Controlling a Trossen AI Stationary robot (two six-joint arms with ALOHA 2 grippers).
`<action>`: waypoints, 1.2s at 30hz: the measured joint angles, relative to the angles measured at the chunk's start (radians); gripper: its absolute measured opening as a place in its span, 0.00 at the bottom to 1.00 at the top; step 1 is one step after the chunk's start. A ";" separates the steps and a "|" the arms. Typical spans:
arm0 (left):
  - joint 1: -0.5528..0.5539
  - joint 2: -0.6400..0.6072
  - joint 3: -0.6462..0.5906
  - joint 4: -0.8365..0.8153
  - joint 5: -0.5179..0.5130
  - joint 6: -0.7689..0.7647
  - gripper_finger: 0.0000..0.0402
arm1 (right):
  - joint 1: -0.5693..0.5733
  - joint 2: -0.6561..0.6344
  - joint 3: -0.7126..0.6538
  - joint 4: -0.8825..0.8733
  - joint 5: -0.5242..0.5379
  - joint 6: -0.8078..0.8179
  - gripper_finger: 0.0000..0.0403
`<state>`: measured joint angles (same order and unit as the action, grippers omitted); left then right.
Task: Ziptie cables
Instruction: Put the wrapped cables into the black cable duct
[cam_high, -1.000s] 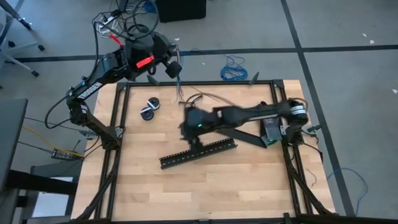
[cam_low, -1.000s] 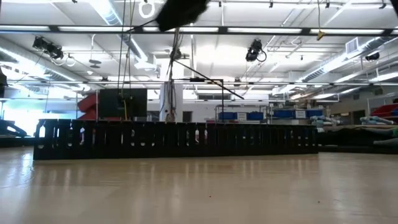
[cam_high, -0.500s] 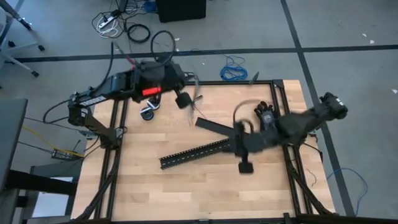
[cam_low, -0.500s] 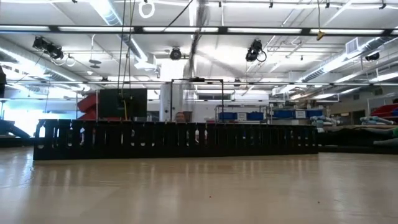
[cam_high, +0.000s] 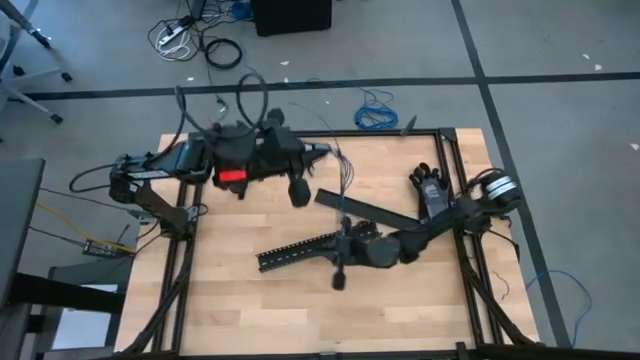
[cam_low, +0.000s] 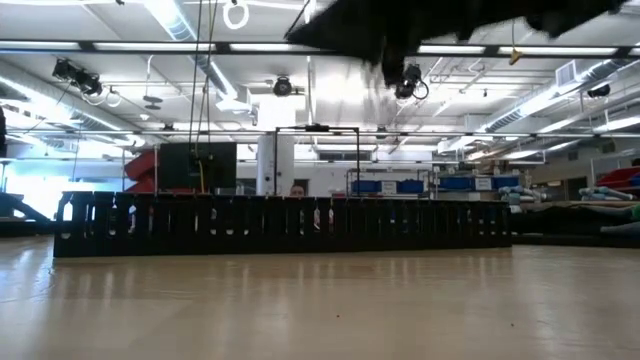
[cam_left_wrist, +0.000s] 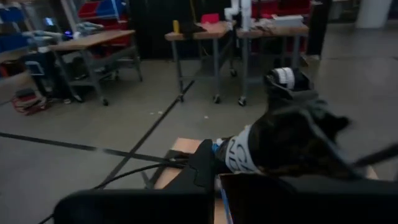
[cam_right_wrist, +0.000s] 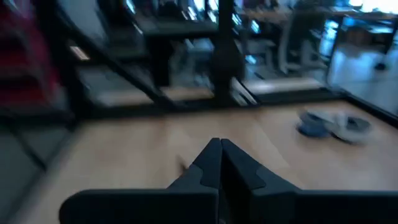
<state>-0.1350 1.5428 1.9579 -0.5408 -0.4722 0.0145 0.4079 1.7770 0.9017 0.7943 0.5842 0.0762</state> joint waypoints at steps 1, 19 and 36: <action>-0.016 0.005 0.000 -0.005 -0.001 0.000 0.00 | -0.016 0.025 0.010 -0.011 0.004 -0.002 0.00; -0.200 0.002 0.000 -0.147 -0.256 0.067 0.00 | -0.072 0.007 -0.029 0.007 0.279 -0.083 0.00; -0.172 0.000 0.001 -0.249 -0.361 0.052 0.00 | -0.004 -0.316 -0.023 -0.151 -0.160 -0.174 0.24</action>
<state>-0.3065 1.5425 1.9587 -0.7902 -0.8337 0.0669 0.4042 1.4611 0.8791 0.6437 0.4239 -0.0979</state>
